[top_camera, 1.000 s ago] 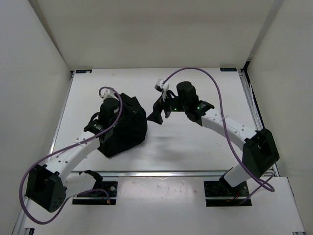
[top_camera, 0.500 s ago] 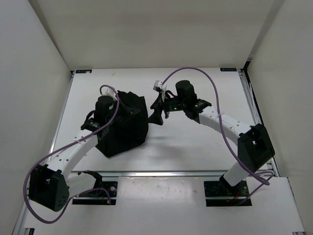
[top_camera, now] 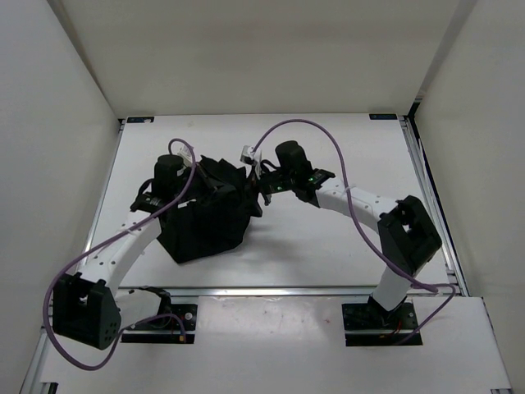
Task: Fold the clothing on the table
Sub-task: Fold the skirt
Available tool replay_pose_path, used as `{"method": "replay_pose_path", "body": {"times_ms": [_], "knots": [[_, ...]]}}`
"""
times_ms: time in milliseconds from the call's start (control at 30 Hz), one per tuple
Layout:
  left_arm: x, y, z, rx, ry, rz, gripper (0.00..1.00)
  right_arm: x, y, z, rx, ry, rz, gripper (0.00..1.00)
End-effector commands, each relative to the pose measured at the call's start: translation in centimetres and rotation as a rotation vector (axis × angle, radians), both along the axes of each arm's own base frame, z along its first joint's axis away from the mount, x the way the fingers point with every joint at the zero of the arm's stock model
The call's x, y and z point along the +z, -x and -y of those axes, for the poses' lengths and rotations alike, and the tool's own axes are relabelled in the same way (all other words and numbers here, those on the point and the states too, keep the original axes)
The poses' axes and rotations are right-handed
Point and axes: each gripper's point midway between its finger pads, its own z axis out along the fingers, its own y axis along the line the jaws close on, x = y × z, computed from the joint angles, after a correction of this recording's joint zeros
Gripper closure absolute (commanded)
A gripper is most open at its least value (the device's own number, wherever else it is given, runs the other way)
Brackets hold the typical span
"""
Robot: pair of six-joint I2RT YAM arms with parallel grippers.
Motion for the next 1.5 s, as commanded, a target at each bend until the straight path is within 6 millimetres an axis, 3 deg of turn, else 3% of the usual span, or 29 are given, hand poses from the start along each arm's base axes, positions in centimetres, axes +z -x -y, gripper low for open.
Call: {"method": "replay_pose_path", "body": {"times_ms": [0, 367, 567, 667, 733, 767, 800, 833, 867, 900, 933, 967, 1000, 1033, 1067, 1133, 1233, 1333, 1467], "knots": [[2.7, -0.1, 1.0, -0.062, 0.026, 0.057, 1.0, 2.4, -1.6, -1.6, 0.004, -0.053, 0.135, 0.02], [2.2, 0.2, 2.7, -0.088, 0.042, 0.033, 1.0, 2.0, -3.6, -2.3, -0.072, -0.04, 0.164, 0.04], [2.7, -0.2, 2.8, -0.083, 0.058, 0.045, 1.0, 0.7, -4.8, -2.7, -0.111, -0.022, 0.144, 0.13], [2.9, -0.3, 3.0, -0.085, 0.076, 0.048, 1.0, 0.8, -5.3, -2.7, -0.127, -0.022, 0.154, 0.39], [3.0, -0.4, 3.3, -0.085, 0.096, 0.043, 1.0, 1.2, -5.7, -2.5, -0.159, -0.029, 0.153, 0.77], [3.4, -0.5, 3.5, -0.088, 0.113, 0.052, 1.0, 0.8, -6.4, -2.0, -0.201, -0.016, 0.151, 0.89], [3.1, -0.4, 3.7, -0.098, 0.117, 0.052, 1.0, 1.6, -6.5, -1.7, -0.22, -0.031, 0.161, 0.95], [3.4, -0.5, 3.7, -0.089, 0.129, 0.053, 1.0, 1.0, -6.6, -1.5, -0.249, -0.018, 0.153, 1.0], [3.8, -0.7, 3.7, -0.086, 0.14, 0.073, 0.92, 1.2, -7.0, -0.8, -0.293, -0.019, 0.142, 1.0], [3.8, -0.9, 3.3, -0.073, 0.151, 0.083, 0.78, 2.0, -7.6, -0.4, -0.344, -0.033, 0.153, 1.0], [4.2, -1.0, 3.3, -0.069, 0.163, 0.097, 0.71, 1.7, -7.6, 0.4, -0.372, -0.028, 0.136, 1.0], [4.2, -0.9, 2.8, -0.056, 0.164, 0.097, 0.58, 1.3, -7.9, 1.0, -0.429, -0.026, 0.11, 1.0], [4.4, -0.7, 2.3, -0.046, 0.164, 0.112, 0.36, 1.8, -8.4, 1.6, -0.467, -0.037, 0.11, 1.0], [4.7, -0.8, 1.4, -0.026, 0.169, 0.126, 0.26, 1.9, -8.5, 2.4, -0.499, -0.042, 0.082, 1.0], [4.5, -0.8, 0.8, -0.006, 0.165, 0.13, 0.02, 1.6, -8.7, 3.0, -0.543, -0.048, 0.049, 1.0], [4.2, 0.0, -0.5, 0.023, 0.155, 0.144, 0.01, 2.6, -10.0, 4.9, -0.623, -0.096, 0.001, 1.0], [2.1, 1.3, -1.7, 0.078, 0.151, 0.107, 0.02, 3.4, -11.0, 6.9, -0.71, -0.154, -0.093, 1.0], [-0.2, 2.1, -1.9, 0.117, 0.14, 0.073, 0.01, 3.7, -11.2, 8.3, -0.77, -0.204, -0.145, 1.0], [-3.3, 3.1, -0.9, 0.111, 0.11, 0.013, 0.02, 2.2, -10.9, 10.8, -0.875, -0.253, -0.186, 1.0]]}}
